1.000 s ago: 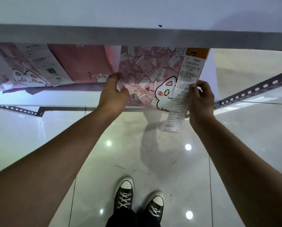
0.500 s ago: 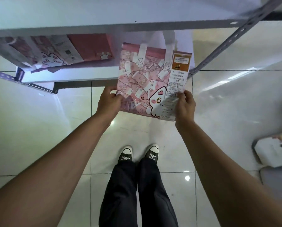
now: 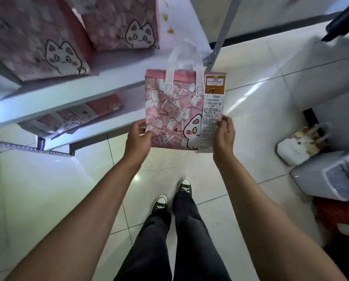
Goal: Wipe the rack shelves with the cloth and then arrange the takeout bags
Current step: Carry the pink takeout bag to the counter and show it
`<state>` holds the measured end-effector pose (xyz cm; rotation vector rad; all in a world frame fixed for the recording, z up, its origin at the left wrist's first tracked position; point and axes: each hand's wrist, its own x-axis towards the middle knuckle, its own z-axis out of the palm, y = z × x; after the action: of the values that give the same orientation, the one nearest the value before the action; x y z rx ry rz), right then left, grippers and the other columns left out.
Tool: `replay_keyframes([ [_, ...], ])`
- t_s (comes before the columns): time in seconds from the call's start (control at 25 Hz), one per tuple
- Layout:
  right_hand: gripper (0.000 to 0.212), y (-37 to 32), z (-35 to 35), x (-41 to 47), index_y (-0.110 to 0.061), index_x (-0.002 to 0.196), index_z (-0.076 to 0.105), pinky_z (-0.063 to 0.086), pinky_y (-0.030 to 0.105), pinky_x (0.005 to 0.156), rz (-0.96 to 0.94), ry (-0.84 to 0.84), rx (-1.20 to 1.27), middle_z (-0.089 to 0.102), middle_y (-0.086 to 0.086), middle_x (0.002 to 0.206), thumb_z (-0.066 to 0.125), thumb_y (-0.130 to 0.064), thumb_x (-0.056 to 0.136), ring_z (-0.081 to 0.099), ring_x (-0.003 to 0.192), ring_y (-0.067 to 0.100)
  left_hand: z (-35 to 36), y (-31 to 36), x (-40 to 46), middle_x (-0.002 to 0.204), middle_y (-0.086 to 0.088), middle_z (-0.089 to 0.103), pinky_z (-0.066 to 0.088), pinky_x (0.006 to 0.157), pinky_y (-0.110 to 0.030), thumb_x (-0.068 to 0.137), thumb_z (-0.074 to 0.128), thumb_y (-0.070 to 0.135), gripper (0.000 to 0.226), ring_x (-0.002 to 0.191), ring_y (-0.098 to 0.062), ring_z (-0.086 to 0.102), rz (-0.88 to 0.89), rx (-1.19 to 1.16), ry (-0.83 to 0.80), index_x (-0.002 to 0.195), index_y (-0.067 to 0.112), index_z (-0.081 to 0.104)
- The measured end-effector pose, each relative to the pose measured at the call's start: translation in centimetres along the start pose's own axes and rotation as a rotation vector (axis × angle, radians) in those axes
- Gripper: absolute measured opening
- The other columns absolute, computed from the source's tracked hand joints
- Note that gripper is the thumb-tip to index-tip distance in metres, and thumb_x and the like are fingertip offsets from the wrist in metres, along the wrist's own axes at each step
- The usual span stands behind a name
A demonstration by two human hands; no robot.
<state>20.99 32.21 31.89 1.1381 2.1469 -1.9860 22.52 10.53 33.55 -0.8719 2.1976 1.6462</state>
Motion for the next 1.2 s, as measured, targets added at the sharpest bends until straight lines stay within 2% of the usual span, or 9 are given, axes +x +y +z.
replay_keyframes([
  [0.12,0.032,-4.0,-4.4,-3.2,-0.011,0.113,0.062,0.051,0.02,0.064,-0.034,0.072,0.072,0.068,0.003,0.103,0.032,-0.015,0.104,0.065,0.087,0.013,0.3,3.9,-3.6,0.118,-0.005,0.068,0.057,0.089,-0.038,0.093,0.063,0.017,0.032,0.101,-0.019,0.069,0.06,-0.034,-0.091,0.124,0.022,0.057],
  [0.2,0.032,-6.8,-7.8,-5.4,-0.016,0.11,0.064,0.05,0.013,0.055,-0.072,0.14,0.127,0.069,-0.005,0.095,0.033,-0.016,0.105,0.066,0.077,0.001,1.1,6.8,-6.3,0.112,-0.005,0.071,0.056,0.077,-0.028,0.092,0.061,0.015,0.032,0.089,-0.01,0.072,0.13,-0.056,-0.145,0.123,0.023,0.058],
  [0.36,0.028,-11.4,-14.7,-8.3,-0.024,0.108,0.067,0.049,0.009,0.055,-0.158,0.284,0.233,0.07,-0.01,0.094,0.04,-0.018,0.105,0.067,0.075,-0.003,3.9,12.2,-11.1,0.109,-0.003,0.07,0.058,0.075,-0.031,0.096,0.059,0.018,0.029,0.089,-0.014,0.072,0.243,-0.088,-0.289,0.125,0.023,0.057],
  [0.48,0.026,-13.9,-19.8,-9.1,-0.022,0.116,0.066,0.053,0.011,0.064,-0.207,0.396,0.314,0.07,-0.011,0.1,0.044,-0.016,0.105,0.067,0.088,0.004,7.2,16.0,-14.3,0.113,-0.008,0.068,0.059,0.079,-0.034,0.098,0.059,0.018,0.029,0.094,-0.019,0.07,0.323,-0.091,-0.38,0.127,0.018,0.056],
  [0.64,0.024,-16.6,-26.8,-8.5,-0.027,0.11,0.065,0.054,0.014,0.063,-0.239,0.504,0.419,0.07,-0.011,0.099,0.045,-0.017,0.104,0.067,0.087,0.003,13.3,20.8,-17.6,0.117,-0.011,0.067,0.056,0.073,-0.028,0.099,0.059,0.021,0.027,0.1,-0.022,0.069,0.441,-0.058,-0.481,0.126,0.019,0.056],
  [0.76,0.024,-18.7,-32.7,-7.1,-0.028,0.103,0.066,0.054,0.016,0.06,-0.255,0.565,0.473,0.072,-0.007,0.098,0.044,-0.019,0.105,0.069,0.083,0.003,19.2,24.4,-20.3,0.119,-0.007,0.065,0.057,0.07,-0.024,0.098,0.061,0.029,0.031,0.1,-0.017,0.068,0.512,-0.025,-0.547,0.128,0.022,0.054],
  [0.88,0.024,-20.8,-38.6,-5.5,-0.03,0.1,0.066,0.057,0.025,0.068,-0.29,0.61,0.504,0.074,-0.003,0.099,0.044,-0.022,0.105,0.071,0.084,0.009,25.2,27.9,-23.3,0.118,-0.002,0.063,0.055,0.065,-0.018,0.098,0.062,0.034,0.031,0.103,-0.014,0.066,0.574,-0.043,-0.633,0.127,0.025,0.054],
  [1.08,0.025,-24.3,-47.6,-2.8,-0.021,0.115,0.067,0.06,0.025,0.066,-0.339,0.684,0.561,0.075,0.0,0.098,0.045,-0.025,0.105,0.074,0.083,0.012,34.0,33.1,-27.7,0.114,0.002,0.064,0.055,0.074,-0.024,0.096,0.063,0.04,0.028,0.101,-0.013,0.066,0.645,-0.057,-0.739,0.121,0.031,0.054],
  [1.2,0.021,-26.3,-51.9,-0.6,-0.03,0.108,0.066,0.061,0.028,0.069,-0.4,0.744,0.537,0.075,-0.004,0.094,0.046,-0.028,0.104,0.074,0.085,0.015,39.3,36.3,-29.2,0.113,0.004,0.063,0.054,0.072,-0.02,0.096,0.063,0.038,0.03,0.1,-0.008,0.065,0.682,-0.051,-0.797,0.124,0.029,0.054],
])
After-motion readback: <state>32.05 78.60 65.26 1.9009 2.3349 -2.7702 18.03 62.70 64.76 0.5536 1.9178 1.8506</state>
